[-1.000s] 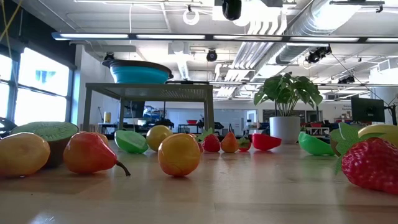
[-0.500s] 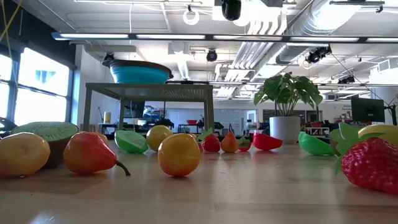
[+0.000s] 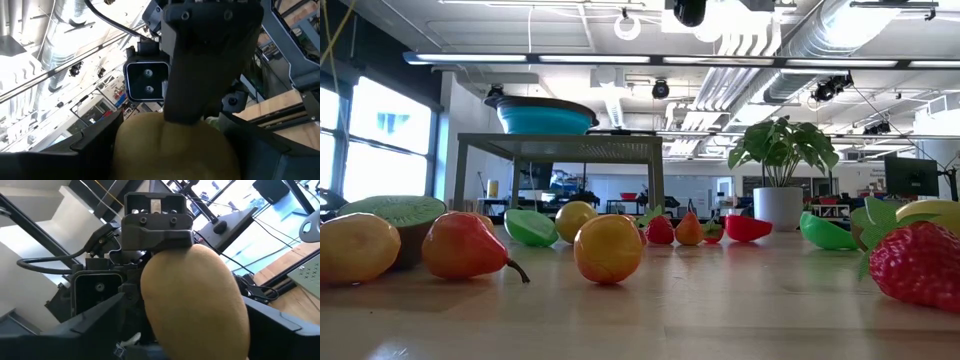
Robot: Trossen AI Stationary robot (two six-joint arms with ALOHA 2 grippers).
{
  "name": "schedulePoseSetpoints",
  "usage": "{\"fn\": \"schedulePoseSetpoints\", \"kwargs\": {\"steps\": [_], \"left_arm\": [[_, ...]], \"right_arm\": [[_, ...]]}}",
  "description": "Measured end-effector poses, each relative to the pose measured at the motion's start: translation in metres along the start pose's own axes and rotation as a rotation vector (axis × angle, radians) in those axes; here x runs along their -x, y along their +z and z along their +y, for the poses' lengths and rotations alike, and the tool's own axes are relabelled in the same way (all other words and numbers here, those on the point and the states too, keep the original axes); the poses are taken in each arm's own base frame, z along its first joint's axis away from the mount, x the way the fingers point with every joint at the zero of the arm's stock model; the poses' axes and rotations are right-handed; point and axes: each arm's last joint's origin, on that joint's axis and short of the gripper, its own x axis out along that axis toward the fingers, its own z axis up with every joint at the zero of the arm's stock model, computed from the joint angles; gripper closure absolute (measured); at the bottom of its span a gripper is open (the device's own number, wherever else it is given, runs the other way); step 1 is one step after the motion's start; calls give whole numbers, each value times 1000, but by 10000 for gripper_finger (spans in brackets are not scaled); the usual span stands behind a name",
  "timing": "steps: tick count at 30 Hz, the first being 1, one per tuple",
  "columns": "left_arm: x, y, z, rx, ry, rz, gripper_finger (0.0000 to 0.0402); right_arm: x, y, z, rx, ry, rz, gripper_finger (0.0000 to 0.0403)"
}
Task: Pick & Place Fruit
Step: Put the kiwi into the strainer bowl on the shelf
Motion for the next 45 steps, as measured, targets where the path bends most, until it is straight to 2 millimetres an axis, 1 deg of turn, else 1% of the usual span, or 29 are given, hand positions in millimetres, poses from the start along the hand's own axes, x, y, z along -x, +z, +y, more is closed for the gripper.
{"fn": "schedulePoseSetpoints", "kwargs": {"steps": [5, 9, 16, 25, 30, 34, 39, 42, 45], "left_arm": [[0, 0, 0, 5, 4, 6, 93], [0, 0, 2, 30, 54, 21, 93], [6, 4, 15, 107, 84, 19, 93], [19, 11, 42, 184, 200, 55, 93], [30, 13, 59, 205, 243, 102, 93], [35, 6, 71, 246, 259, 161, 93], [37, -16, 90, 375, 234, 231, 93], [35, -28, 100, 464, 228, 257, 93], [33, -41, 109, 507, 251, 302, 93]], "right_arm": [[2, 3, -3, 4, 1, 0, 32], [7, 11, -4, 24, 15, -10, 15], [20, 28, -5, 67, -1, -56, 19], [29, 37, -12, 91, -10, -45, 22], [31, 40, -17, 93, -16, -35, 22], [32, 40, -17, 114, -20, -39, 22], [32, 40, -17, 117, -16, -35, 22], [32, 40, -17, 136, -16, -33, 22], [32, 40, -17, 142, -15, -34, 22]]}}
